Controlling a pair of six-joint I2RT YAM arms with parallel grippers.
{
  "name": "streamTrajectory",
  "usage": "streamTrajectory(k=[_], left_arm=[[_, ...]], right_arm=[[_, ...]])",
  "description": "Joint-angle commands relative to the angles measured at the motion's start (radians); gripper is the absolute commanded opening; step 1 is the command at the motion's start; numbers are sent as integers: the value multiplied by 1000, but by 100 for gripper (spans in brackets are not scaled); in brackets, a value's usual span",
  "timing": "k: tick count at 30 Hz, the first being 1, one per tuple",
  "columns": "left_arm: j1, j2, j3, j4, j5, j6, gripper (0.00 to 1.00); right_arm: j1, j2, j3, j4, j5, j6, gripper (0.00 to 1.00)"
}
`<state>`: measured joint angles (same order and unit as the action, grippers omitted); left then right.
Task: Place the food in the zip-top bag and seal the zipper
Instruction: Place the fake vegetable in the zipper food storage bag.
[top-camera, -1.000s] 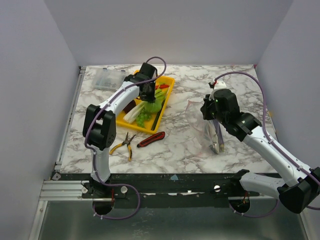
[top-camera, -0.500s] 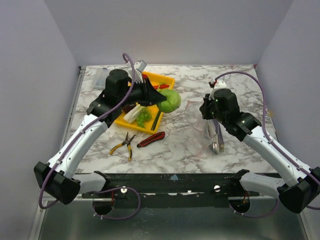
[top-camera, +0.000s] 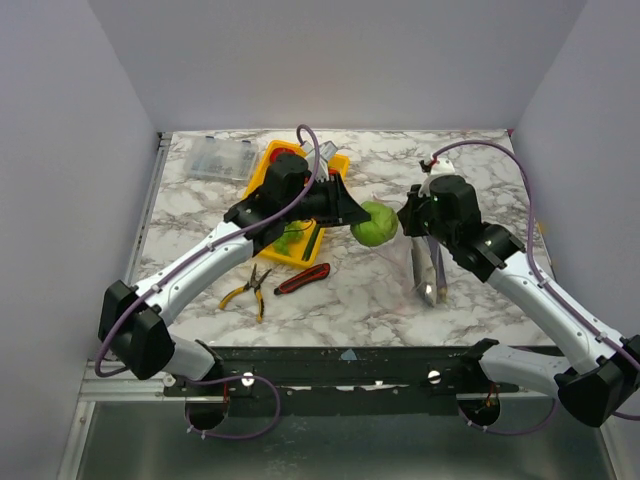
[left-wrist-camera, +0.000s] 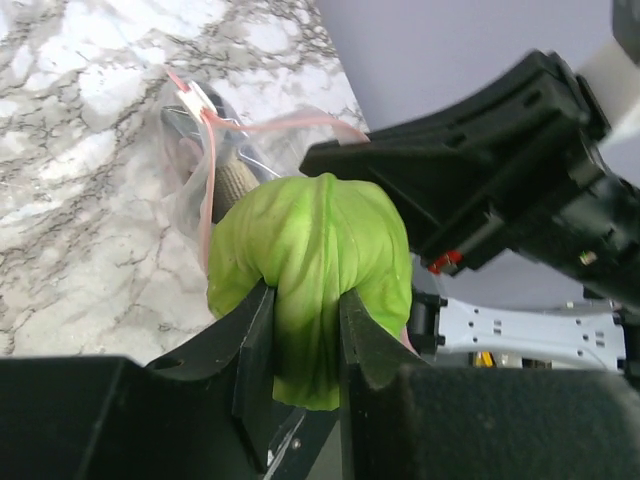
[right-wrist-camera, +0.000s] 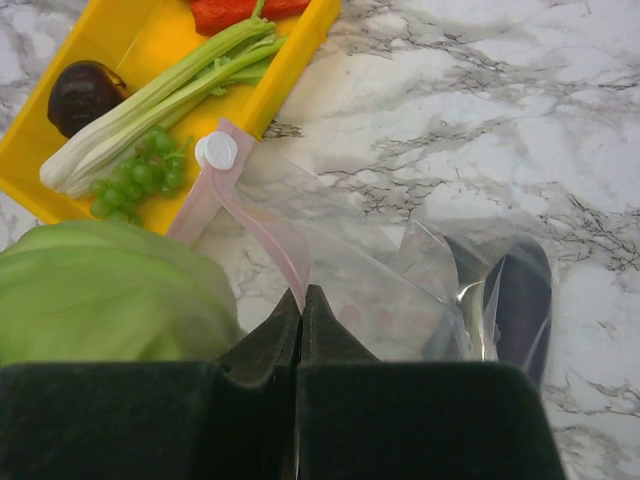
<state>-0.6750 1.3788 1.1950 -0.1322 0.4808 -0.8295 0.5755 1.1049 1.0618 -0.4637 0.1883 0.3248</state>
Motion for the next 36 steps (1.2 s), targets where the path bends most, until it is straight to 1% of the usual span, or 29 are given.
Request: streamTrajectory(k=[1, 3, 8, 11, 14, 18, 24, 27, 28, 32, 33, 34, 35, 36], left_arm=[[-31, 43, 142, -145, -138, 48, 0], [-41, 62, 181, -204, -167, 60, 0], [-82, 180, 407, -491, -257, 137, 0], [-110, 235, 486, -570, -271, 173, 0], [-120, 250, 498, -586, -280, 178, 0], [-122, 235, 474, -577, -298, 180, 0], [-122, 216, 442, -564, -298, 191, 0], [-125, 218, 439, -540, -232, 187, 0], [-128, 222, 443, -528, -209, 185, 1], [-138, 236, 445, -491, -126, 162, 18], [-139, 236, 444, -493, -122, 163, 28], [-139, 230, 440, -495, -127, 166, 41], [-139, 218, 432, -494, -132, 170, 58], [-139, 206, 425, -489, -136, 177, 67]], right_arm=[[-4, -19, 47, 13, -23, 9, 1], [-3, -17, 49, 12, -28, 8, 1], [-3, -16, 53, 34, -45, 13, 1], [-4, -17, 56, 51, -55, 25, 1], [-3, -19, 60, 61, -53, 38, 1], [-5, -35, 64, 51, 25, 82, 1], [-3, -76, 52, 70, 61, 125, 1], [-4, -72, 35, 98, 18, 125, 1], [-3, -63, 35, 103, 3, 127, 1], [-3, -39, 37, 117, -35, 127, 1], [-3, -39, 38, 118, -31, 127, 1], [-4, -41, 41, 117, -29, 125, 1], [-4, -41, 44, 110, -26, 120, 1], [-5, -42, 47, 105, -22, 117, 1]])
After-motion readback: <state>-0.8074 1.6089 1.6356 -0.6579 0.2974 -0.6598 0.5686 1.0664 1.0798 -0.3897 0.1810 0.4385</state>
